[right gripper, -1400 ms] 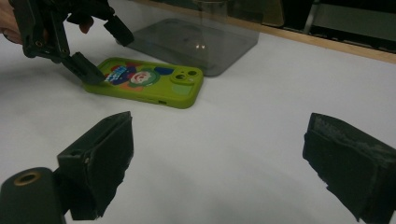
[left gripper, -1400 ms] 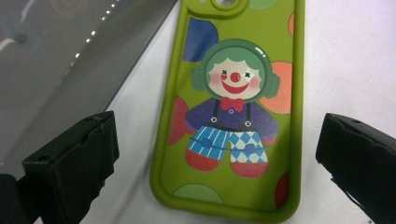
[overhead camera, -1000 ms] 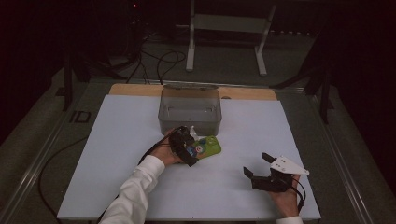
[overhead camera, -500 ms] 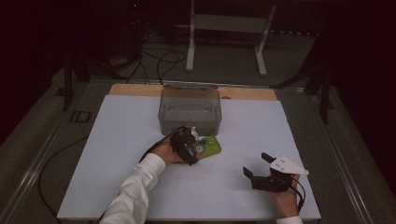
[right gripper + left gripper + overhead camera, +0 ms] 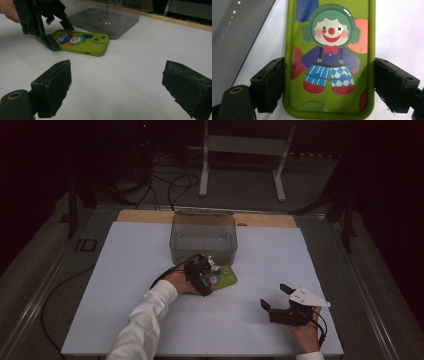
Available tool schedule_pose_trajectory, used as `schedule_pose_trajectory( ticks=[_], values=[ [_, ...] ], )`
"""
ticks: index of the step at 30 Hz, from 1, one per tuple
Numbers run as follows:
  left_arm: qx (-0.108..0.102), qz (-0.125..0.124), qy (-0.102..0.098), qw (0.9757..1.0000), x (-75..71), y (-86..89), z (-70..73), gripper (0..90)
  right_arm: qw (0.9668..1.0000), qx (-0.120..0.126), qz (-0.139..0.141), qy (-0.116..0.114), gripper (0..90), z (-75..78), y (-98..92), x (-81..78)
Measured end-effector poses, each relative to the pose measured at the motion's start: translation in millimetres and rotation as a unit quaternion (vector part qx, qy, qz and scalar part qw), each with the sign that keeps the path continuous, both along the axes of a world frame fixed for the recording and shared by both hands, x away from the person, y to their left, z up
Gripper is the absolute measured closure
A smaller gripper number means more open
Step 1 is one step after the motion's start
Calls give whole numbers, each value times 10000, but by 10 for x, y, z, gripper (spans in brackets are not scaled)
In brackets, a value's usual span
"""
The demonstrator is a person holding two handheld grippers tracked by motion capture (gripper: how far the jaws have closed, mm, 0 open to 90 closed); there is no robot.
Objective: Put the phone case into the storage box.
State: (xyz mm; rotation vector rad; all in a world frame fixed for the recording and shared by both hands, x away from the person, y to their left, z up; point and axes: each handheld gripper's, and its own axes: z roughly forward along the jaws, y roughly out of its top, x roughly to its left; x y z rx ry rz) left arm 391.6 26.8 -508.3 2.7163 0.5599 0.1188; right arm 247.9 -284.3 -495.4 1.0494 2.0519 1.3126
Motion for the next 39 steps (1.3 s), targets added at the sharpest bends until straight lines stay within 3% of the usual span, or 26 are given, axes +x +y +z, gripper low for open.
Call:
schedule_pose_trajectory(
  ticks=[8,20,29,39],
  values=[
    [71,-12,-194,9998,-73,11,37,167,10000,1,-10,1,90,-1,-2,0],
    [-263,198,-417,9986,-183,173,186,166,10000,-3,-2,5,90,-4,3,1],
    [-563,463,-696,9949,-292,306,288,166,10000,-6,5,-1,90,-9,9,2],
    [-955,765,-988,9876,-422,473,395,165,10000,-10,14,21,90,-12,13,3]
  ],
)
